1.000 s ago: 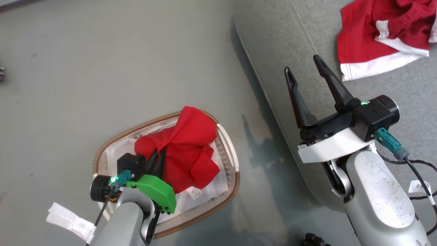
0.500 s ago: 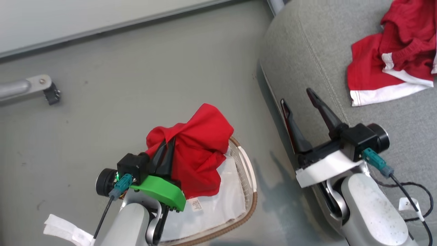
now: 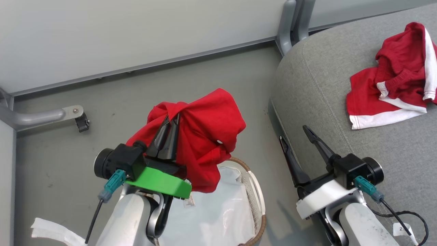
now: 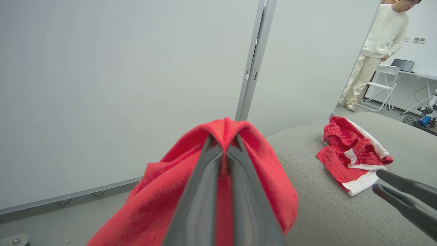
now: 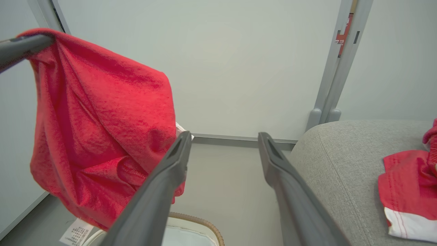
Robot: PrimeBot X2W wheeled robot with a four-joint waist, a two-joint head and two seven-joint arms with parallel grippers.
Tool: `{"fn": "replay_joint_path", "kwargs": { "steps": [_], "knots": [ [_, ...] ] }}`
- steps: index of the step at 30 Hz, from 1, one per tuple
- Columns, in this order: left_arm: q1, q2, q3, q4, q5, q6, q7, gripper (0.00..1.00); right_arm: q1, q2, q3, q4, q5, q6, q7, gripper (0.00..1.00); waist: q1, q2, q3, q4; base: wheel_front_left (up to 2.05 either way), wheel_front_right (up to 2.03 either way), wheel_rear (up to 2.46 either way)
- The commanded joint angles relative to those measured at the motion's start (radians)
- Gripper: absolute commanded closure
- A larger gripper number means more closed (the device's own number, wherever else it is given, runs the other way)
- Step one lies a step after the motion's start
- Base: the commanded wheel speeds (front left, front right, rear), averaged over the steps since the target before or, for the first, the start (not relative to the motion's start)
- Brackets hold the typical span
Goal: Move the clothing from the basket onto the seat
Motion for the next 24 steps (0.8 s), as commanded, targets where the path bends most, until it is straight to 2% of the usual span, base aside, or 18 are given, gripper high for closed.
{"fn": "replay_joint_path", "kwargs": {
  "steps": [1,6,18,24],
  "knots": [
    [0.017,0.002,0.0,-0.014,-0.007,-0.003,-0.001,1.0,0.021,0.001,0.002,0.005,-0.005,-0.001,-0.004,0.0,0.0001,0.0,-0.041,0.01,0.0,0.0,0.0],
    [0.022,0.002,-0.004,-0.042,-0.004,-0.003,-0.001,1.0,0.042,0.005,0.022,0.01,-0.007,-0.001,-0.004,0.0,0.0001,0.0,-0.062,0.014,0.0,0.0,0.0],
    [0.036,0.002,-0.051,-0.044,-0.026,-0.003,-0.001,1.0,-0.035,0.014,0.231,-0.039,-0.01,-0.001,-0.004,0.0,0.0001,0.0,-0.085,0.058,0.0,0.0,0.0],
    [0.039,0.002,-0.083,-0.05,-0.039,-0.003,-0.001,1.0,-0.09,0.021,0.268,0.017,-0.031,-0.001,-0.004,0.0,0.0001,0.0,-0.083,0.086,0.0,0.0,0.0]
  ]
}}
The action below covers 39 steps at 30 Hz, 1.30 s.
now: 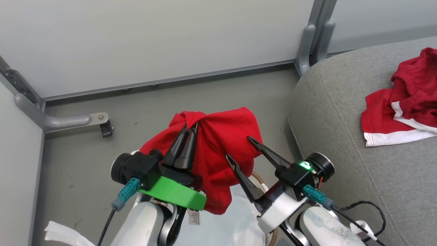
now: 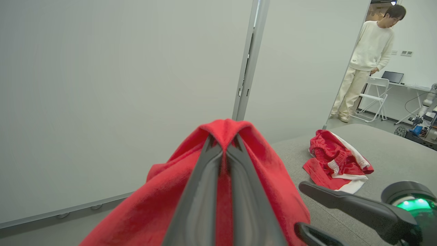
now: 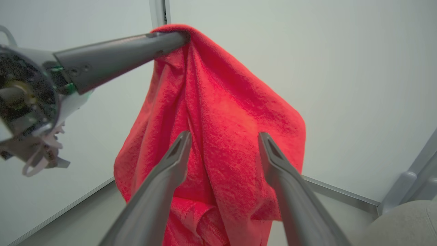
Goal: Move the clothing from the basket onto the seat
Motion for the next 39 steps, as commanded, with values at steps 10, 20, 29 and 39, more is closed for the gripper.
{"fn": "replay_joint_path", "kwargs": {
  "steps": [10,20,29,39],
  "knots": [
    [-0.005,0.001,-0.087,-0.008,-0.03,-0.003,-0.001,1.0,-0.063,0.021,0.024,0.131,-0.057,-0.001,-0.004,0.0,0.0001,0.0,0.004,0.063,0.0,0.0,0.0],
    [-0.014,0.001,-0.14,-0.019,-0.059,-0.003,-0.001,1.0,-0.077,0.03,0.073,0.218,-0.002,-0.001,-0.003,1.0,0.0001,0.0,0.019,0.094,0.0,0.0,0.0],
    [0.001,0.001,-0.093,-0.025,-0.03,0.004,-0.001,0.0,-0.06,0.029,0.053,0.187,0.023,-0.001,-0.003,1.0,0.0001,0.0,0.033,0.017,0.0,0.0,0.0],
    [0.008,0.002,-0.065,0.006,-0.006,0.001,-0.001,0.0,-0.03,0.021,0.028,0.148,0.041,-0.001,-0.003,1.0,0.0001,0.0,0.053,-0.185,0.0,0.0,0.0]
  ]
}}
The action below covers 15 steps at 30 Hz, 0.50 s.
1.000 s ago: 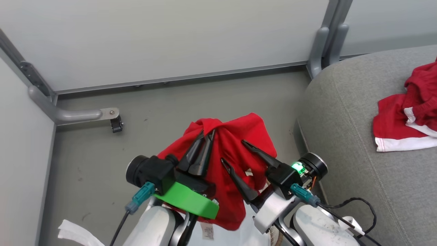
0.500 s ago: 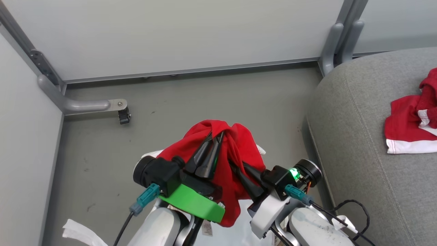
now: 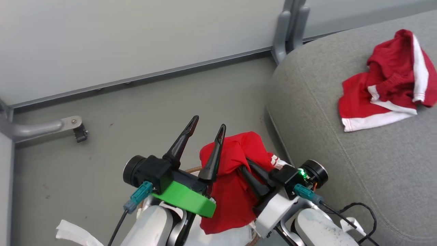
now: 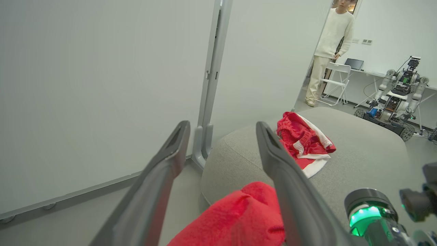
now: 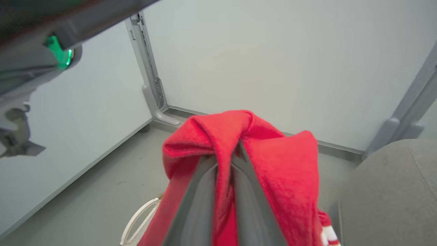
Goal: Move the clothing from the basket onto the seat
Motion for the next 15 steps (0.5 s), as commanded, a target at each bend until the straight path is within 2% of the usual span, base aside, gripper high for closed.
{"fn": "replay_joint_path", "kwargs": {
  "steps": [1,9,15],
  "knots": [
    [0.007,0.002,0.004,0.004,0.007,-0.002,-0.001,0.0,0.012,-0.004,-0.005,-0.01,0.008,-0.001,-0.002,1.0,0.0,0.0,0.016,-0.117,0.0,0.0,0.0],
    [-0.001,0.002,0.019,0.03,0.017,-0.004,-0.001,0.0,0.045,-0.008,-0.027,-0.03,0.02,-0.001,-0.002,1.0,0.0,0.0,0.022,-0.295,0.0,0.0,0.0],
    [0.001,0.003,0.021,0.043,0.018,-0.004,-0.001,0.0,0.061,-0.015,-0.041,-0.046,0.024,-0.001,-0.002,1.0,0.0,0.0,0.02,-0.384,0.0,0.0,0.0]
  ]
}}
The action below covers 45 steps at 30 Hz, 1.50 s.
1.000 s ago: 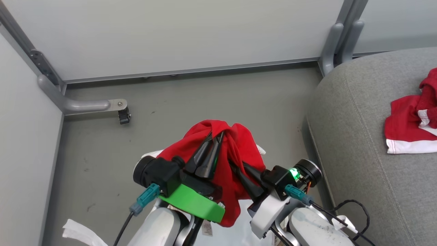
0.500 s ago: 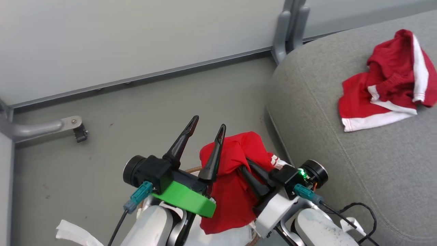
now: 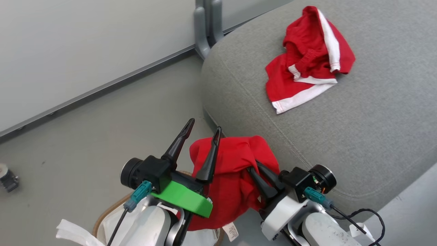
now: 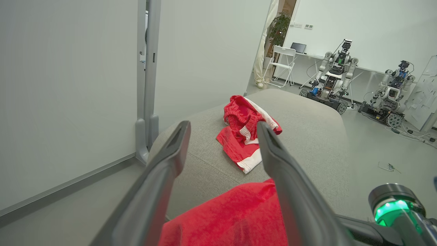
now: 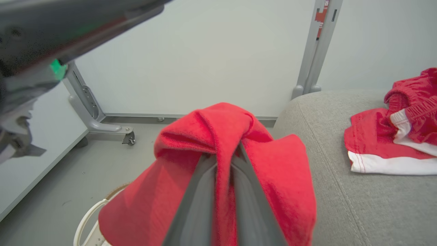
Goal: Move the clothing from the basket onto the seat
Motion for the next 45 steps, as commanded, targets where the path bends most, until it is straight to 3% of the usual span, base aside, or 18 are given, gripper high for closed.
{"fn": "replay_joint_path", "kwargs": {
  "steps": [1,11,24,32,39,45],
  "knots": [
    [0.002,0.004,0.003,0.001,0.004,-0.003,-0.001,0.0,0.012,-0.004,0.001,-0.013,0.008,-0.001,-0.002,1.0,0.0,-0.0001,0.006,-0.104,0.0,0.0,0.0],
    [-0.016,0.004,-0.004,0.015,0.026,-0.003,-0.001,0.0,-0.058,-0.064,-0.055,-0.049,0.012,-0.001,-0.002,1.0,0.0,-0.0001,0.047,-0.124,0.0,0.0,0.0],
    [-0.079,0.004,-0.023,0.053,0.082,-0.003,-0.001,0.0,-0.387,-0.259,-0.249,-0.098,-0.037,-0.001,-0.002,1.0,0.0,-0.0001,0.208,-0.057,0.0,0.0,0.0],
    [-0.149,0.012,-0.037,0.062,0.105,-0.003,-0.001,0.0,-0.556,-0.361,-0.412,-0.065,-0.079,-0.001,-0.002,1.0,0.0,-0.0001,0.326,-0.001,0.0,0.0,0.0],
    [-0.201,0.023,-0.047,0.064,0.119,-0.003,-0.001,0.0,-0.634,-0.392,-0.584,-0.008,-0.129,-0.001,-0.002,1.0,0.0,-0.0001,0.423,0.047,0.0,0.0,0.0],
    [-0.238,0.029,-0.043,0.06,0.132,-0.003,-0.001,0.0,-0.622,-0.367,-0.664,0.041,-0.165,-0.001,-0.002,1.0,0.0,-0.0001,0.5,0.081,0.0,0.0,0.0]
  ]
}}
